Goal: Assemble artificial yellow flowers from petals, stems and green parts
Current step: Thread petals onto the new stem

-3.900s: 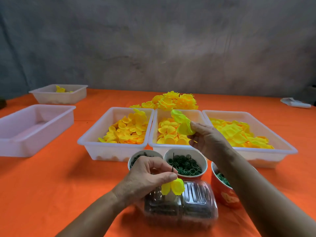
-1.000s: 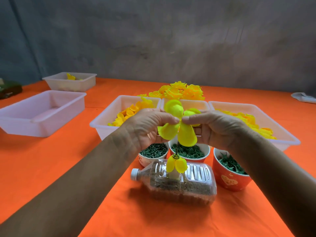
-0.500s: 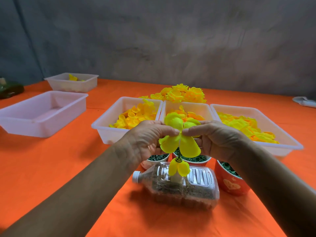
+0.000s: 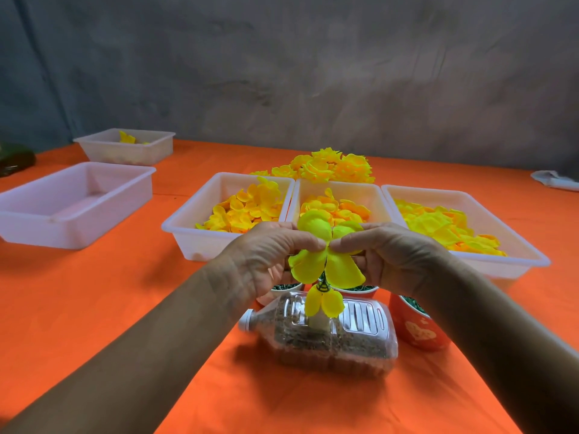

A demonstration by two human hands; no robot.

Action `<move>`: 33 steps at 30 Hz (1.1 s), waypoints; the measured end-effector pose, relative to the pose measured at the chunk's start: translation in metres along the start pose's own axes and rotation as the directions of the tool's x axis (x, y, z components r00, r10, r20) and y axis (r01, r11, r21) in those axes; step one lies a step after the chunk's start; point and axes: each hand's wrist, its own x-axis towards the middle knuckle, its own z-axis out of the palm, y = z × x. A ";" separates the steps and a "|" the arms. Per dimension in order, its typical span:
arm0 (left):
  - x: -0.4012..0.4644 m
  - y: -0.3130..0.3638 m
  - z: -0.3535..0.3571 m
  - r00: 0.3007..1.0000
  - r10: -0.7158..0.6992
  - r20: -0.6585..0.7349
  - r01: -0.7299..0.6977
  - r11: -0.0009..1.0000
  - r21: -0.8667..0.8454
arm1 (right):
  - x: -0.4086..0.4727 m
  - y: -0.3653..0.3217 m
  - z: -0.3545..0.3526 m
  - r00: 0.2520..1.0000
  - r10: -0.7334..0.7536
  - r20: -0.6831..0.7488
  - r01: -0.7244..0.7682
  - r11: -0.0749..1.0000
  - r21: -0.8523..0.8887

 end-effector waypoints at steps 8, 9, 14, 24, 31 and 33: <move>0.002 0.000 0.002 1.000 -0.014 -0.005 0.014 1.000 -0.002 | 0.003 -0.001 -0.002 1.000 0.024 -0.012 -0.024 1.000 0.005; 0.002 -0.001 0.001 1.000 -0.017 -0.007 0.017 1.000 -0.001 | 0.003 0.000 -0.002 1.000 0.028 -0.003 -0.028 1.000 0.009; 0.003 -0.004 0.001 1.000 -0.023 -0.008 0.023 1.000 0.005 | 0.005 0.004 -0.004 0.999 0.034 0.023 -0.034 0.999 0.008; 0.001 -0.005 0.000 0.998 -0.056 -0.020 0.057 0.998 0.023 | 0.007 0.008 -0.006 0.999 0.044 0.022 -0.045 0.999 0.015; 0.000 -0.011 -0.003 0.996 -0.075 -0.038 0.077 0.995 0.057 | 0.010 0.016 -0.007 0.999 0.047 0.001 -0.047 0.999 -0.003; 0.000 -0.012 -0.003 0.996 -0.085 -0.036 0.087 0.994 0.059 | 0.010 0.017 -0.007 0.999 0.041 0.005 -0.041 0.999 -0.012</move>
